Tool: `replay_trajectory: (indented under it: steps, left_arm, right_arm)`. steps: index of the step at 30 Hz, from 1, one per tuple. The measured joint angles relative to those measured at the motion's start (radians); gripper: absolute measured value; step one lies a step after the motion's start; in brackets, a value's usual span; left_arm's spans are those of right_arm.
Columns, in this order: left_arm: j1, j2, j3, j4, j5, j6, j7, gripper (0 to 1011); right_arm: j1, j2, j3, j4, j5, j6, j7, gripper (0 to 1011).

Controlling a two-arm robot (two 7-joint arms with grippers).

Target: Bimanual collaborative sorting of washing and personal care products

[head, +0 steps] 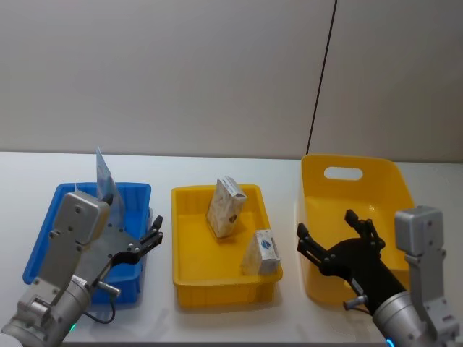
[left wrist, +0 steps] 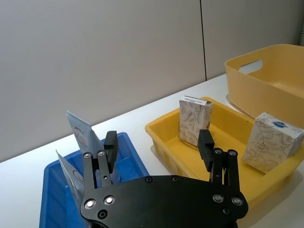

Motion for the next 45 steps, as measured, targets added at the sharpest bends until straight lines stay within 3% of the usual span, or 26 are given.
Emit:
replay_trajectory:
  steps: [10,22,37,45]
  left_arm:
    - [0.000,0.000,0.000,0.000,0.000,0.000,0.000,1001]
    - [0.000,0.000,0.000,0.000,0.000,0.000,0.000,1001]
    - [0.000,0.000,0.000,0.000,0.000,0.000,0.000,1001]
    - [0.000,0.000,0.000,0.000,0.000,0.000,0.000,1001]
  right_arm:
    - [0.035,-0.031,-0.032,0.003,-0.012,0.075,-0.009,1004]
    - [0.096,-0.096,-0.072,0.047,-0.011,0.239,-0.034,1003]
    - [0.159,-0.179,-0.083,0.134,-0.006,0.414,-0.091,1004]
    - [0.187,-0.207,-0.087,0.173,-0.007,0.459,-0.104,1004]
